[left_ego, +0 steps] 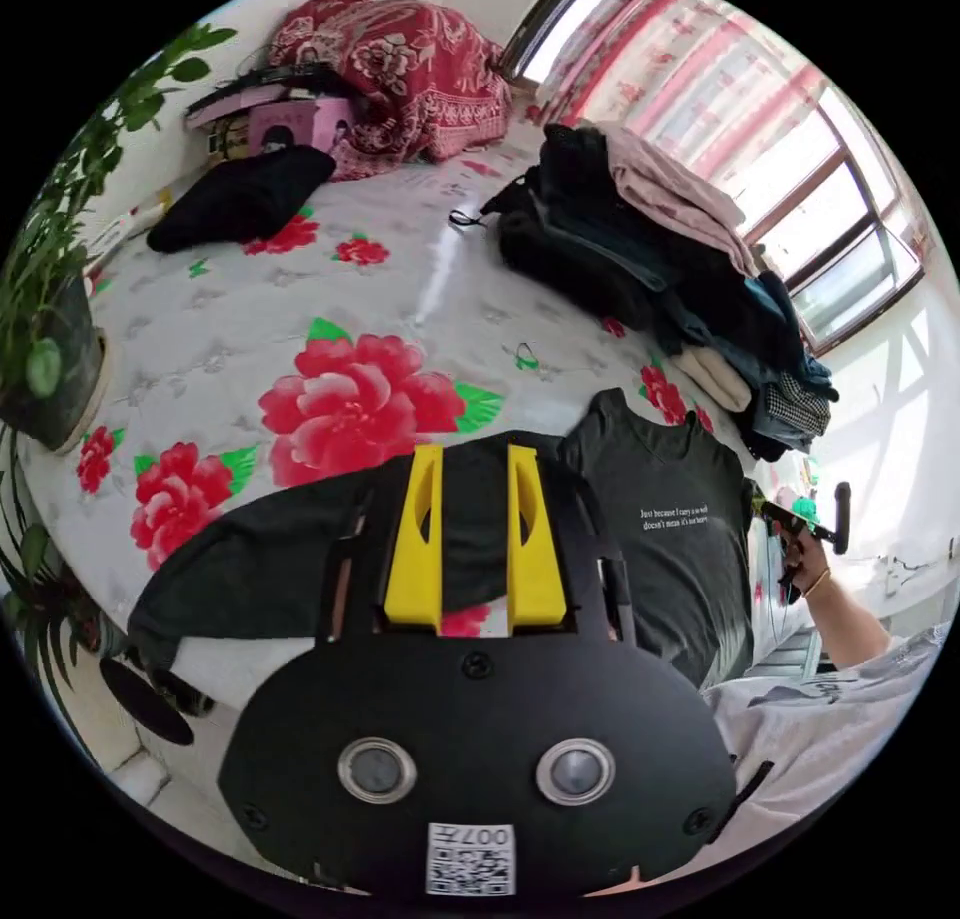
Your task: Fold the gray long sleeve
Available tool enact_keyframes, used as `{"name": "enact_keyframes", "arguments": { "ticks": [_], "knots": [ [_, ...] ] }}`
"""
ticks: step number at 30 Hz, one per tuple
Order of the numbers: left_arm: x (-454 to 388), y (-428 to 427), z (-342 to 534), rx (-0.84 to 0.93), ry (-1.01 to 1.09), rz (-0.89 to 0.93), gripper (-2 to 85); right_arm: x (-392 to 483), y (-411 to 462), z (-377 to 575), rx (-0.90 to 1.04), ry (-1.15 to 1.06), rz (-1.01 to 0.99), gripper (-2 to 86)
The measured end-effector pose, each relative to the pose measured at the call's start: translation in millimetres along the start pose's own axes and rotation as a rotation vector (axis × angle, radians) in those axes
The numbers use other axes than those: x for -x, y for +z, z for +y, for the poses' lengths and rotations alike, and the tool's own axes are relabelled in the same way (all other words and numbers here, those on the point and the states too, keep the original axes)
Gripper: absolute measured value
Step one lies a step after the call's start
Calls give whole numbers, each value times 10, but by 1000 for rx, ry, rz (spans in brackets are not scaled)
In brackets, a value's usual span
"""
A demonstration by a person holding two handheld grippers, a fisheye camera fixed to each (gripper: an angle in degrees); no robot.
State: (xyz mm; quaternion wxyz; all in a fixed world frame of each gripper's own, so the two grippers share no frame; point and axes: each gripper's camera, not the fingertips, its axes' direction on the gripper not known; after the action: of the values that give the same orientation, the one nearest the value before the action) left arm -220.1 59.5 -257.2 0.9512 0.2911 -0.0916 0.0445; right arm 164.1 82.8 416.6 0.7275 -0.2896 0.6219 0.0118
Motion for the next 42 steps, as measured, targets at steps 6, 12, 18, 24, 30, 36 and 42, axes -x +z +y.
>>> {"name": "enact_keyframes", "arguments": {
  "ticks": [6, 12, 18, 24, 30, 36, 42],
  "knots": [
    [-494, 1057, -491, 245, 168, -175, 55, -144, 379, -655, 34, 31, 36, 27],
    [-161, 965, -586, 214, 62, -258, 7, -356, 565, -604, 29, 71, 166, 13],
    [292, 836, -427, 98, -137, -91, 59, -552, 499, -498, 4, 176, 132, 4],
    [370, 372, -321, -28, -136, -79, 60, -385, -73, -201, -184, 126, 52, -2],
    [1059, -427, 647, -168, -476, -277, 42, 51, -313, 497, -178, -9, -55, -3],
    [1949, -911, 1565, -272, -818, -233, 72, 334, -242, 1108, -76, -58, -162, -3],
    [2531, -592, 1651, -267, -965, -75, 78, 449, -451, 1281, -117, -126, -155, -3]
  ]
}}
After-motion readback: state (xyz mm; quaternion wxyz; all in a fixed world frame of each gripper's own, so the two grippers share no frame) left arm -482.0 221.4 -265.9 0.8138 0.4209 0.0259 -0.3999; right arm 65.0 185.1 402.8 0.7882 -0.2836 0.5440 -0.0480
